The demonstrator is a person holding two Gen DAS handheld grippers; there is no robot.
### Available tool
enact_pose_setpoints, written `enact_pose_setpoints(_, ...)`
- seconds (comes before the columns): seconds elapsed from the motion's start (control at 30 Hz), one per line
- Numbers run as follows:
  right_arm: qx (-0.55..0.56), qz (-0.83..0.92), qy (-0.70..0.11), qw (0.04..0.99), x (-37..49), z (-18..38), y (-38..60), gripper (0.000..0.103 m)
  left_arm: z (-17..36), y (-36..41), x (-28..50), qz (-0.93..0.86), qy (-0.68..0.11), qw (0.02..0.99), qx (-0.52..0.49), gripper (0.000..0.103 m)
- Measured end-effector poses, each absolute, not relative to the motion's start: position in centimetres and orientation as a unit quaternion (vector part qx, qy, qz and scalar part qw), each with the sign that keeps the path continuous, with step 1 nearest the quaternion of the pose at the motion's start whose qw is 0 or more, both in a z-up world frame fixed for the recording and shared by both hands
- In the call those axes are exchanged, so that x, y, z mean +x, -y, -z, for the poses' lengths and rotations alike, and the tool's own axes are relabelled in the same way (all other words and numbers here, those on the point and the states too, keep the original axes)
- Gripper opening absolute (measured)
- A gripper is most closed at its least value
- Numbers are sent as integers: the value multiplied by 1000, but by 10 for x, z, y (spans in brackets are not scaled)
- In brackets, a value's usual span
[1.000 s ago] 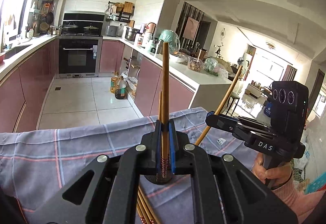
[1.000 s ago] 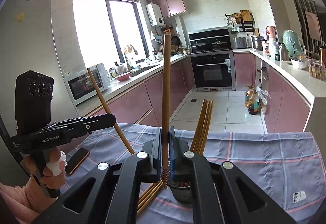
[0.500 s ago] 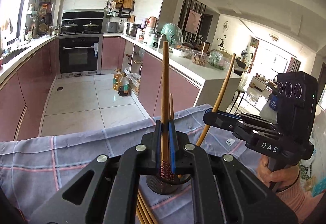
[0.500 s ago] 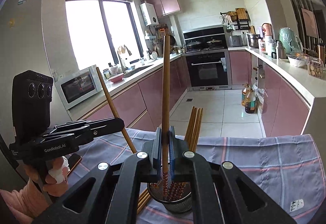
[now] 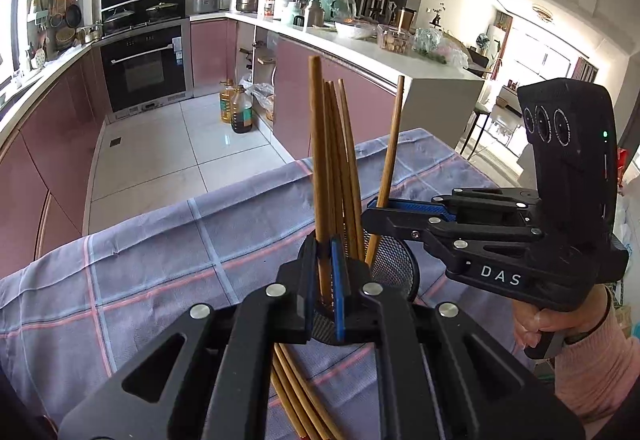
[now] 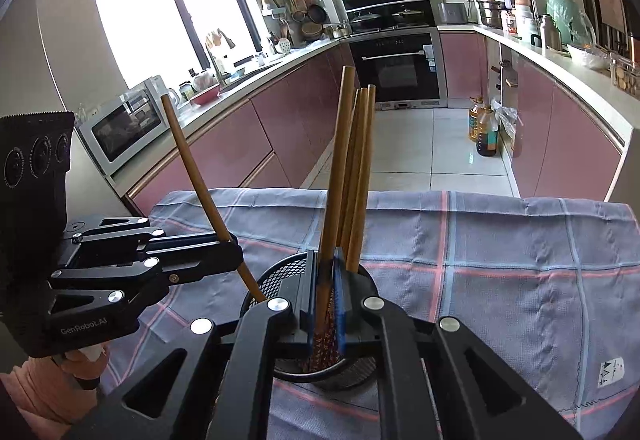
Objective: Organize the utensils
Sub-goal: 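Push both held chopsticks tip-first down into the black mesh cup, then open both tools to release the chopsticks and pull back from the cup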
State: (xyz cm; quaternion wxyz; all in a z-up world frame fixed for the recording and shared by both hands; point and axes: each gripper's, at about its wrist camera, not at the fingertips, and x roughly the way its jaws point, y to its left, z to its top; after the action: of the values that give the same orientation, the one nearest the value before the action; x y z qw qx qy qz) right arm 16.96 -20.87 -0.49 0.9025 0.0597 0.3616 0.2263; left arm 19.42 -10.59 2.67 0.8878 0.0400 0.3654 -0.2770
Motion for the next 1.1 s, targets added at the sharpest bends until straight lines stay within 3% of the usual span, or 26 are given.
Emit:
enact_pose_setpoints(0.3,58,-216,-348,910,171,6,208,10,-26,98,191,269,-350,897,23,10)
enact_pose_setpoints(0.57,64,-217,-338,914,162,5,209,21,-24,77,176,250,-338,907,6,13)
enact_pose_setpoints(0.93,43,-301,-296,905,99,-13,192,41,6,41,132,199,-342,918,28,27)
enact_pose_setpoints(1.1,41,-321,-338,884,88,19,173,41,43,32,117,199,-382,902,27,27)
